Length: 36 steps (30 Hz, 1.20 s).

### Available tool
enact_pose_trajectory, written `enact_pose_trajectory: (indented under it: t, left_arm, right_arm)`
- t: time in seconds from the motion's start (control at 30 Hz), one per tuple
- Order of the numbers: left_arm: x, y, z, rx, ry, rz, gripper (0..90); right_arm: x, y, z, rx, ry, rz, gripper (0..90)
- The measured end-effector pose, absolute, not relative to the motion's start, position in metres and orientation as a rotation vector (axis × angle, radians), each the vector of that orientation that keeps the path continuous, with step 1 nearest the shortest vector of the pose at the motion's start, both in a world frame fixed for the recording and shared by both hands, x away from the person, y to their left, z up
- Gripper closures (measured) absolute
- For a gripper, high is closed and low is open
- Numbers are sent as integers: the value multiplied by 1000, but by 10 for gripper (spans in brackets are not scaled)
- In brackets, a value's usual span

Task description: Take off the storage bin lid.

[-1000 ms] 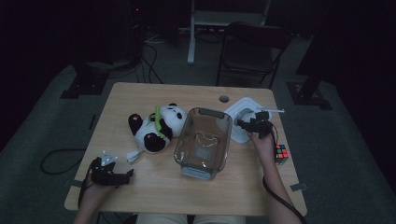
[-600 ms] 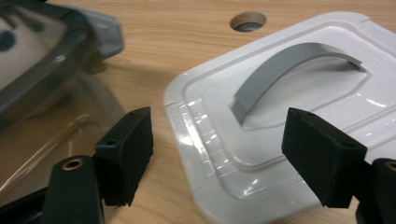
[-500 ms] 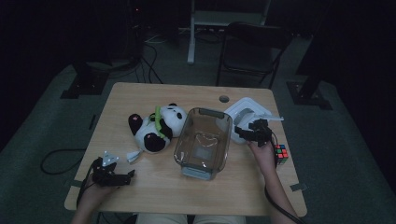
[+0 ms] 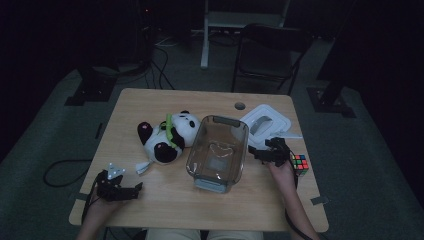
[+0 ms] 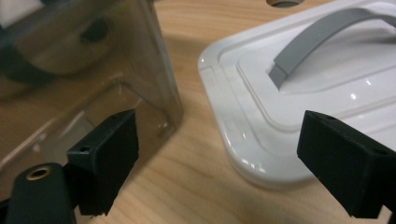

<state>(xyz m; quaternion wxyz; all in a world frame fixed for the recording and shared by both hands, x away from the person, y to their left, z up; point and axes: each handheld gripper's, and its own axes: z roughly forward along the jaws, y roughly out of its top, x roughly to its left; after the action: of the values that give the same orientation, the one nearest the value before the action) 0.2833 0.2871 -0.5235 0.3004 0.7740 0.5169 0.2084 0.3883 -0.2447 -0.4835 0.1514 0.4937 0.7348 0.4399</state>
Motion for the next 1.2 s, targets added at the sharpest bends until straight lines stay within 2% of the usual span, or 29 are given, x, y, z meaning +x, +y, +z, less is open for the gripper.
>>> enact_pose_trajectory:
  t: [0.9,1.2]
  left_arm:
    - [282,291,-523,2043,1344,521,16]
    - [283,287,-519,2057,1331,481,48]
  right_arm:
    - [334,-254,-520,1165,2365,1182,139]
    - [320,-255,-524,1102,2422,1159,139]
